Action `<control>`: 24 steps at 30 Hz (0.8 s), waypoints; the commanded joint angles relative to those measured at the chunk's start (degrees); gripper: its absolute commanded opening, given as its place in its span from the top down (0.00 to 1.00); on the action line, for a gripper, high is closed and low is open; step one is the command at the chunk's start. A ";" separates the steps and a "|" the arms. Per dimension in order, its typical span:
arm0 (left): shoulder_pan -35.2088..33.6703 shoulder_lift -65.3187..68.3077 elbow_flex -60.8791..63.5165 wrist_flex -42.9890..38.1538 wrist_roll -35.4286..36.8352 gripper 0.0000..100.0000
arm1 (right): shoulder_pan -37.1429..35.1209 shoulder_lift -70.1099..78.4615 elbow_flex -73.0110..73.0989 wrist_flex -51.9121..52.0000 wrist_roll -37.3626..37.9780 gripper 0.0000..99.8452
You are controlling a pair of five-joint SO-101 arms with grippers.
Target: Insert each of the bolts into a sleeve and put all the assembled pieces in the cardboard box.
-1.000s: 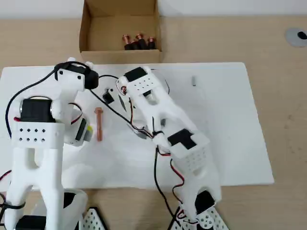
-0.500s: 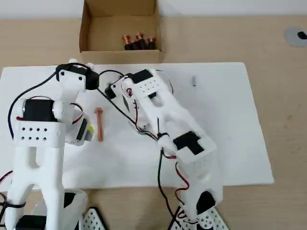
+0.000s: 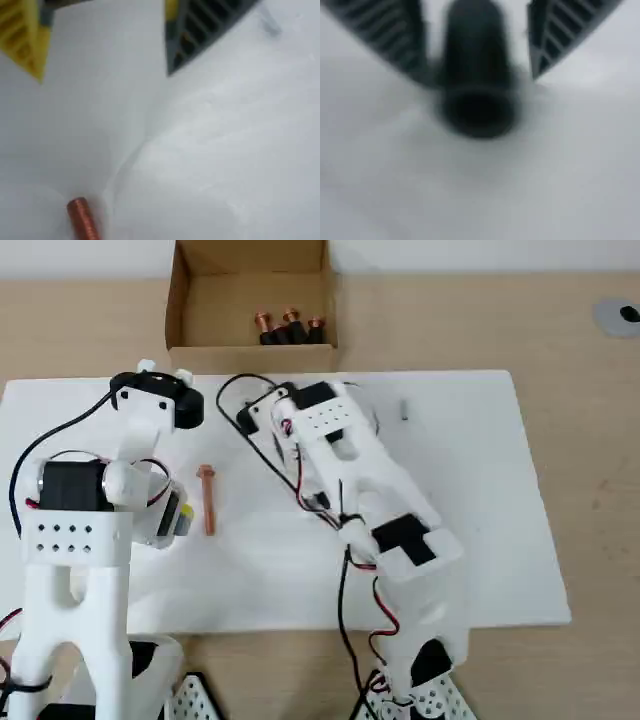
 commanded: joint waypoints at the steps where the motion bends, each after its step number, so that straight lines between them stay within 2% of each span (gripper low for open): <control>1: -0.97 -1.63 -0.18 -0.35 -0.44 0.82 | -0.31 0.57 0.48 -3.34 -0.26 0.99; 10: -0.97 -3.12 -0.09 -0.26 -0.35 0.82 | 1.89 0.22 0.40 -2.99 -0.26 0.99; 14: -0.97 -4.09 -0.09 -0.26 -0.35 0.82 | 2.95 -0.48 -1.19 0.70 -0.26 0.99; 24: -0.97 -7.52 -0.09 -0.35 2.20 0.82 | 4.26 -17.10 -8.92 5.10 0.00 0.99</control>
